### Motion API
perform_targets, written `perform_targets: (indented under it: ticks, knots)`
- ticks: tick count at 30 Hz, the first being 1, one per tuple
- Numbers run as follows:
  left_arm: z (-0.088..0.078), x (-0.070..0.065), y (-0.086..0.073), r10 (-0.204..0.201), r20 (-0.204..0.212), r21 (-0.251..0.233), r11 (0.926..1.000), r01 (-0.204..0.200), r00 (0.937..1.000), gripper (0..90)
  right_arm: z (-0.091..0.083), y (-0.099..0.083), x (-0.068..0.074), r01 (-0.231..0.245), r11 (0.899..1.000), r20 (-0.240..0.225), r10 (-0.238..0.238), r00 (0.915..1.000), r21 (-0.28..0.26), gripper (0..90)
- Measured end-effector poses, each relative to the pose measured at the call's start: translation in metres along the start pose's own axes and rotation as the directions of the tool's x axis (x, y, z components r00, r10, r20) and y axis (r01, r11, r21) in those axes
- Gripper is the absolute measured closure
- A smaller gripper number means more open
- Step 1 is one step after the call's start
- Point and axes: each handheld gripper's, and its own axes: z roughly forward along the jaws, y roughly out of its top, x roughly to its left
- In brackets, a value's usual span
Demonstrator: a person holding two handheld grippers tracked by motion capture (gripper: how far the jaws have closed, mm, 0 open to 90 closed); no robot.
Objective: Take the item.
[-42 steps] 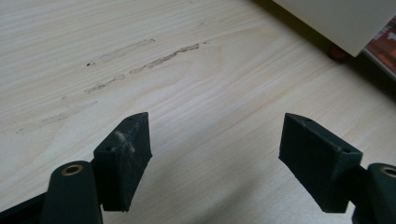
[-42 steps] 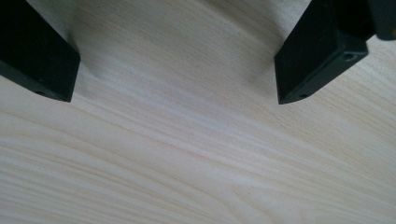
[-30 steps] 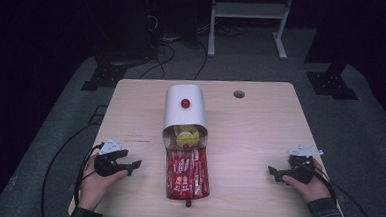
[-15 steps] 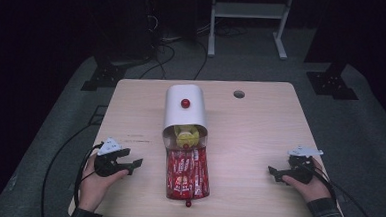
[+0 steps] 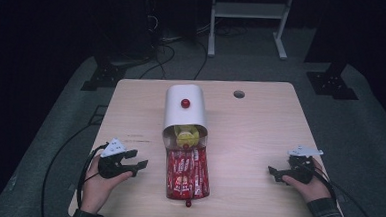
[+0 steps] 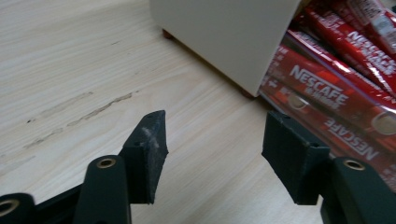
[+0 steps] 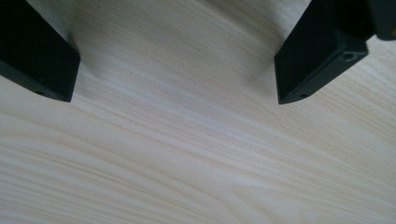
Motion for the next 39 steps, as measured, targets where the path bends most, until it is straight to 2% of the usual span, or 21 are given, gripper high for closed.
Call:
perform_targets:
  ticks: [6,7,13,27,39]
  knots:
    - [-0.002,-0.006,0.004,0.006,0.022,-0.011,0.9999,-0.005,0.9997,48.3,0.0,0.0,0.0,0.0,1.0,0.0,0.0,1.0,0.0,0.0]
    - [-0.003,-0.009,0.005,-0.007,0.031,-0.017,0.9998,0.007,0.9995,49.5,0.0,0.0,0.0,0.0,1.0,0.0,0.0,1.0,0.0,0.0]
    - [-0.004,-0.013,0.007,-0.006,0.047,-0.026,0.9996,0.007,0.9989,54.4,0.0,0.0,0.0,-0.002,1.0,0.0,0.002,1.0,0.001,0.0]
    - [-0.006,-0.028,0.016,0.02,0.096,-0.052,0.9985,-0.015,0.9952,60.1,0.0,0.0,0.0,-0.001,1.0,-0.001,0.001,1.0,0.001,0.0]
    - [-0.002,-0.041,0.024,0.034,0.145,-0.063,0.9977,-0.025,0.9888,61.6,0.0,0.0,0.0,-0.001,1.0,0.0,0.001,1.0,0.001,0.0]
